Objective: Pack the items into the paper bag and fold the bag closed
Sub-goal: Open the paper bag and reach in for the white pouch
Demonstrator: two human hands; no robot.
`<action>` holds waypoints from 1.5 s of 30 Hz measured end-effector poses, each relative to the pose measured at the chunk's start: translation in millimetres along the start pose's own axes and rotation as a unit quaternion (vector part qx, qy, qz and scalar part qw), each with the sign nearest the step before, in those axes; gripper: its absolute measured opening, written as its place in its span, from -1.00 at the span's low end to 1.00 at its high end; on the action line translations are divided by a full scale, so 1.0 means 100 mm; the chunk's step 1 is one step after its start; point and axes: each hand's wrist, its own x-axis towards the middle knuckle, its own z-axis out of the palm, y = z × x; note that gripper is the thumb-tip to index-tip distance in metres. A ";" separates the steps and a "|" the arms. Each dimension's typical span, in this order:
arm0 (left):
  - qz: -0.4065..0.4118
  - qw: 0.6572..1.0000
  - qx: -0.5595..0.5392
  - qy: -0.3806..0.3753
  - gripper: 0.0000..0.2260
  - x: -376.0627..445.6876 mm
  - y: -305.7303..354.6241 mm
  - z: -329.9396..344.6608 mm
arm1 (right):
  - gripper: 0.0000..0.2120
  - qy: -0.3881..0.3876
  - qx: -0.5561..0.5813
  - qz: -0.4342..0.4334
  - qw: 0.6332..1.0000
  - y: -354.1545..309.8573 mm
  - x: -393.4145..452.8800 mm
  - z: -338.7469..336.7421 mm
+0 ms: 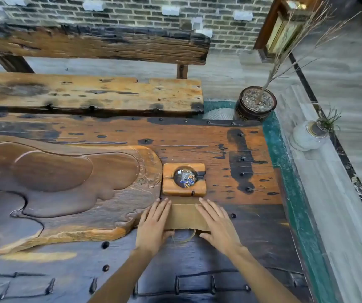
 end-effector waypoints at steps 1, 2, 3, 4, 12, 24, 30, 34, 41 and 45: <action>0.000 1.000 -0.010 -0.014 -0.05 0.02 0.00 -0.01 | 0.00 -0.015 -0.005 -0.003 1.000 0.00 0.02 0.01; -0.002 1.000 -0.023 -0.015 -0.05 0.03 0.00 -0.02 | 0.00 -0.019 -0.001 0.004 1.000 0.00 0.03 0.01; 0.000 1.000 -0.021 -0.019 -0.05 0.02 -0.02 0.00 | 0.00 -0.019 -0.002 0.008 1.000 0.01 0.03 0.04; 0.001 1.000 -0.010 -0.015 -0.05 0.02 -0.03 0.00 | 0.00 -0.013 -0.014 0.011 1.000 0.02 0.02 0.05; 0.016 0.999 -0.033 -0.038 -0.03 0.06 -0.07 -0.03 | -0.15 -0.015 0.015 0.011 1.000 0.03 0.07 0.03; 0.025 0.986 -0.146 -0.072 -0.02 0.06 -0.20 -0.18 | -0.41 -0.031 0.089 -0.064 0.993 0.15 -0.09 -0.11; -0.007 0.978 -0.194 -0.077 -0.26 -0.01 -0.22 -0.32 | -0.55 -0.074 0.101 -0.079 0.989 0.11 -0.13 -0.23; -0.034 0.969 -0.231 -0.086 -0.31 -0.02 -0.18 -0.41 | -0.76 -0.094 0.110 -0.071 0.987 0.10 -0.15 -0.26; -0.074 0.943 -0.299 -0.123 -0.42 0.02 -0.18 -0.56 | -0.85 -0.078 0.208 -0.014 0.975 0.01 -0.16 -0.41; -0.152 0.870 -0.443 -0.155 -0.38 0.01 -0.23 -0.69 | -0.88 -0.048 0.227 0.023 0.972 -0.01 -0.15 -0.54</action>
